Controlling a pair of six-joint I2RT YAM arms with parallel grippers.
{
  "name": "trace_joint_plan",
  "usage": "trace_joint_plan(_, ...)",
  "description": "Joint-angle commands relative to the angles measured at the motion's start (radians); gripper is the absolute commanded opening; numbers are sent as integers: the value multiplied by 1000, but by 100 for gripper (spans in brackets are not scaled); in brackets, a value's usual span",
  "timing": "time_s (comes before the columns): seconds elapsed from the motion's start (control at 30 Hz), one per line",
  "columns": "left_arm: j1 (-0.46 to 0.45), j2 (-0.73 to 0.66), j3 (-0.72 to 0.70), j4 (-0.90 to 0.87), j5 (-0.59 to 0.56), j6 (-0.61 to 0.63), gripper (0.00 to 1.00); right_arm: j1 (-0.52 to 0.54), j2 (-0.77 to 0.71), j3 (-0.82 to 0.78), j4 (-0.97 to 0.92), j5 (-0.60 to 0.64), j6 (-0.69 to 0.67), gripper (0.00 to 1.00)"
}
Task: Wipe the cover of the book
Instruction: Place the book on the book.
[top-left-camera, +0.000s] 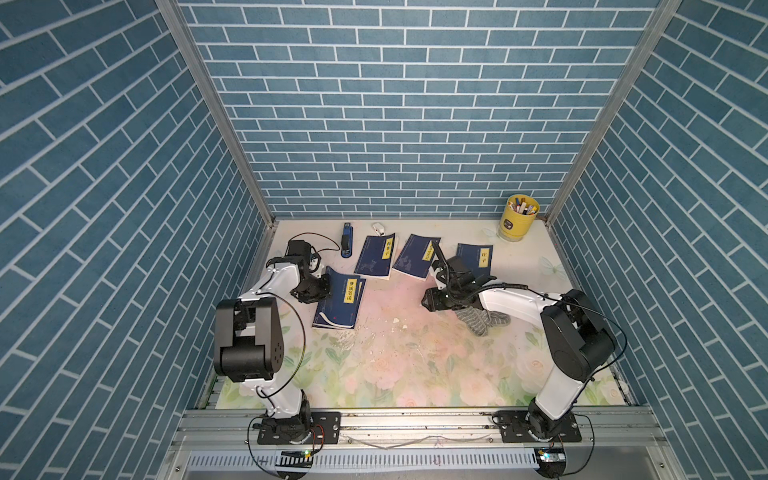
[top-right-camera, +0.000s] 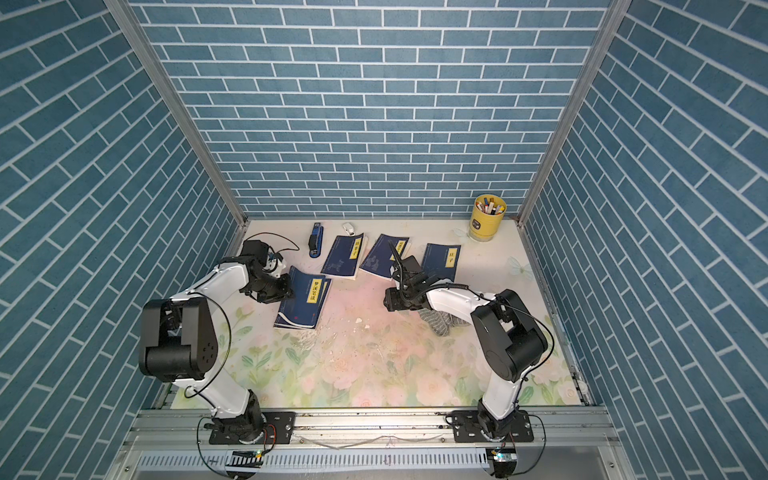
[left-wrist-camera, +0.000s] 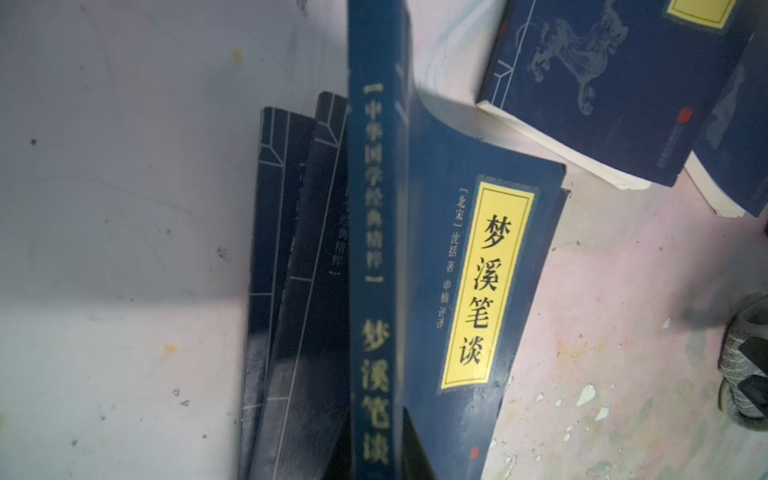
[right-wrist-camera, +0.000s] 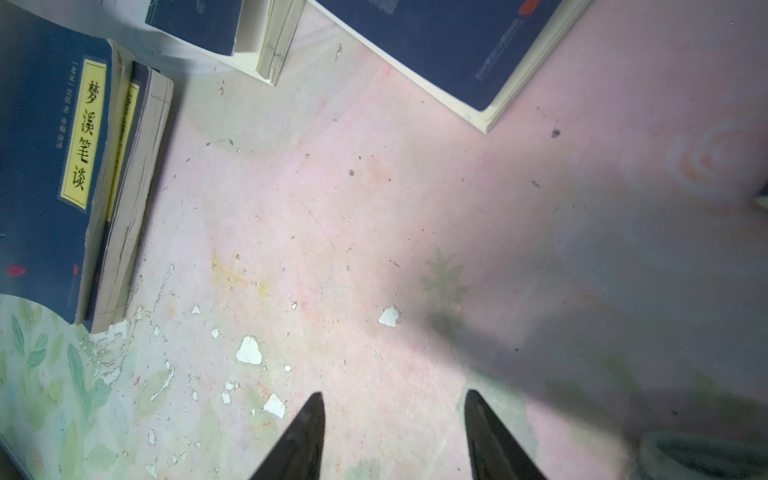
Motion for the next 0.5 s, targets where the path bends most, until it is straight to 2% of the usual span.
trace_joint_plan(0.0, -1, 7, 12, -34, -6, 40, 5, -4, 24, 23, 0, -17, -27, 54)
trace_joint_plan(0.13, -1, 20, 11, -38, -16, 42, 13, -4, 26, 30, -2, -14, -29, 54)
trace_joint_plan(0.37, -1, 15, 14, -20, -120, 40, 41, 19, 53, 80, -45, 14, -54, 54)
trace_joint_plan(0.47, -1, 15, 15, -7, -145, 37, 47, 42, 72, 120, -72, 35, -63, 54)
